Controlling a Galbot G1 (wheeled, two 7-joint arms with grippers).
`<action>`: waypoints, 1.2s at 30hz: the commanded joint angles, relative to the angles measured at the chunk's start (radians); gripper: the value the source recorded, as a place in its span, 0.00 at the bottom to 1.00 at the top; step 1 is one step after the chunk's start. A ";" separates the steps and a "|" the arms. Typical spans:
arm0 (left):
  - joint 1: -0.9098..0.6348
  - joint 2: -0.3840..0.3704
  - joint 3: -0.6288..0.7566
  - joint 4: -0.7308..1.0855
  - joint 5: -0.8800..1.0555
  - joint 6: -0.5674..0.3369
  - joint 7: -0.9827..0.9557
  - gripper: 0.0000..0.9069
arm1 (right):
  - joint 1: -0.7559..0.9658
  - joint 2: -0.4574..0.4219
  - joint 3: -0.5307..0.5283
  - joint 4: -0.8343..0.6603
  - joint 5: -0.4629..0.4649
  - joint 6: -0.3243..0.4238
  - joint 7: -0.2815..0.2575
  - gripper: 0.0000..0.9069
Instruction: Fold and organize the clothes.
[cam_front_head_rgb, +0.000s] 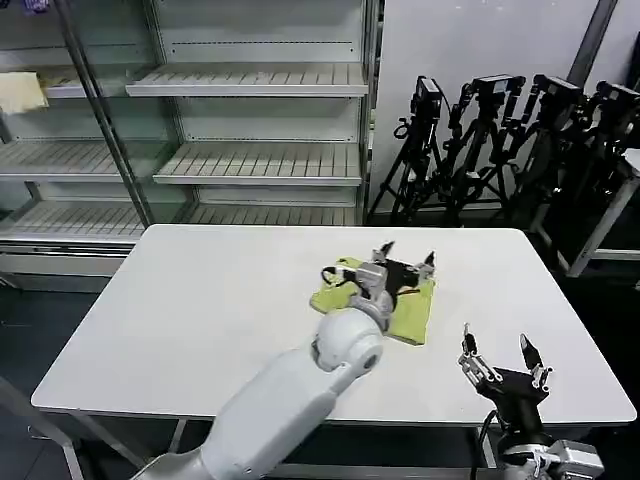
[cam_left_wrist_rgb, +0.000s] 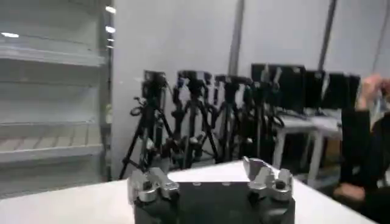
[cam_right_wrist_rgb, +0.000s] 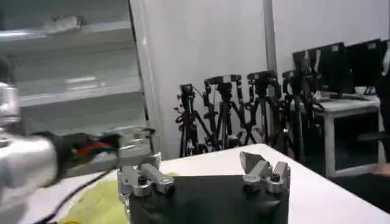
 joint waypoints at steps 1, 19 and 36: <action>0.274 0.322 -0.278 -0.339 -0.035 -0.045 0.002 1.00 | 0.133 -0.044 -0.015 -0.093 0.074 -0.059 0.051 1.00; 1.011 0.352 -0.622 -0.743 0.097 -0.088 0.018 1.00 | 0.660 -0.092 0.003 -0.587 0.824 -0.174 0.310 1.00; 1.053 0.327 -0.627 -0.755 0.128 -0.091 0.018 1.00 | 0.869 -0.026 -0.010 -0.872 0.941 -0.172 0.293 0.39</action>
